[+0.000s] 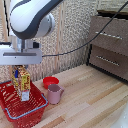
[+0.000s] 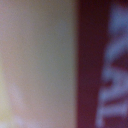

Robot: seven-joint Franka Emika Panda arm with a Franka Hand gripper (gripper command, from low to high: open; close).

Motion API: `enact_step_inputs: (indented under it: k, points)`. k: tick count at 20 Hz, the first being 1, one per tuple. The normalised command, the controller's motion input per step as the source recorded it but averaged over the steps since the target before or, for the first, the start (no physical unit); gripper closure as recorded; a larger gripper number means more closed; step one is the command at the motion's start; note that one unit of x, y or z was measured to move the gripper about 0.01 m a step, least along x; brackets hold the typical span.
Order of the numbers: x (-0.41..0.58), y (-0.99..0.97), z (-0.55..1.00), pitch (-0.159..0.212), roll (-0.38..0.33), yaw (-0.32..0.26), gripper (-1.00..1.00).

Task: Meticulously direct the gripper system near the nourishment stick. Grapple the nourishment stick firmly with the gripper system. Progress with the gripper system grasping the stick toward the storage box. Tenderly permit the nourishment stick to descend into the box.

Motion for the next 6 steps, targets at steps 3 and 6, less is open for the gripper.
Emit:
enact_step_inputs:
  k: [3, 6]
  points:
    - [0.075, -0.12, 0.06, -0.032, 0.0, 0.059, -1.0]
    - [0.148, -0.07, 0.14, -0.014, 0.0, -0.03, -1.0]
